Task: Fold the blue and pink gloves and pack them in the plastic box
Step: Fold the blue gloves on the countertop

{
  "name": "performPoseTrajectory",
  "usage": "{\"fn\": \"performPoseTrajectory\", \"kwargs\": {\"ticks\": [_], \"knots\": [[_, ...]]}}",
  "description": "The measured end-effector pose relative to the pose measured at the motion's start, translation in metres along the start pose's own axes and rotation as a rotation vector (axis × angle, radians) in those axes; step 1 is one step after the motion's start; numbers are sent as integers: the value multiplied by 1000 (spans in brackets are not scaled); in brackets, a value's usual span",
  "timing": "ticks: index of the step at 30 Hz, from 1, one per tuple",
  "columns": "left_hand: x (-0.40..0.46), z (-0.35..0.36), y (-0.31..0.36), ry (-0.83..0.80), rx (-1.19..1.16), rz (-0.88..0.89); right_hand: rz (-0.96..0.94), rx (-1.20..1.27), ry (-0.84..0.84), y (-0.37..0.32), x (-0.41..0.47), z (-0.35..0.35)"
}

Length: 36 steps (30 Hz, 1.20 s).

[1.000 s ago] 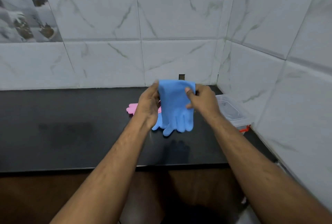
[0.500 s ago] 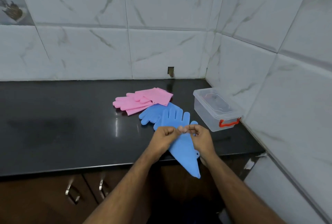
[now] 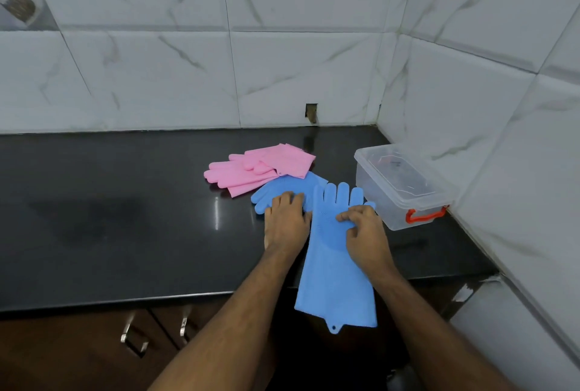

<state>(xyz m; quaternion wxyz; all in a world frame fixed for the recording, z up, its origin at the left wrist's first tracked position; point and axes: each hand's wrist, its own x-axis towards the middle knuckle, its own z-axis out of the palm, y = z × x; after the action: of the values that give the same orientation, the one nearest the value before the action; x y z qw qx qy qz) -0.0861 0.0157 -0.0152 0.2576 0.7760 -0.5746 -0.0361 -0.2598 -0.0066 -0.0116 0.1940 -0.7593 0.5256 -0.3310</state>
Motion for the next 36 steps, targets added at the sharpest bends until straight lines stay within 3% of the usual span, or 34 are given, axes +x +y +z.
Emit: {"fn": "performPoseTrajectory", "kwargs": {"ticks": [9, 14, 21, 23, 26, 27, 33, 36], "knots": [[26, -13, -14, 55, 287, -18, -43, 5, -167, -3, 36, 18], [16, -47, -60, 183, 413, -179, -9, 107, -179, -11, 50, 25], [-13, -77, -114, 417, 316, -370, 31, 271, -150, -25, 55, 45], [-16, -80, -110, 443, 232, -248, 86, 356, -99, -29, 53, 51], [-27, -67, -93, 246, 231, 193, 130, 390, -11, -31, 48, 54], [-30, -62, -87, 168, 226, 257, 144, 381, 12, -32, 45, 53], [-34, -47, -68, -29, 234, 291, 6, 284, -193, -20, 26, 23], [-40, -36, -49, -92, 190, 274, 43, 312, -185, 1, 17, 3]]}}
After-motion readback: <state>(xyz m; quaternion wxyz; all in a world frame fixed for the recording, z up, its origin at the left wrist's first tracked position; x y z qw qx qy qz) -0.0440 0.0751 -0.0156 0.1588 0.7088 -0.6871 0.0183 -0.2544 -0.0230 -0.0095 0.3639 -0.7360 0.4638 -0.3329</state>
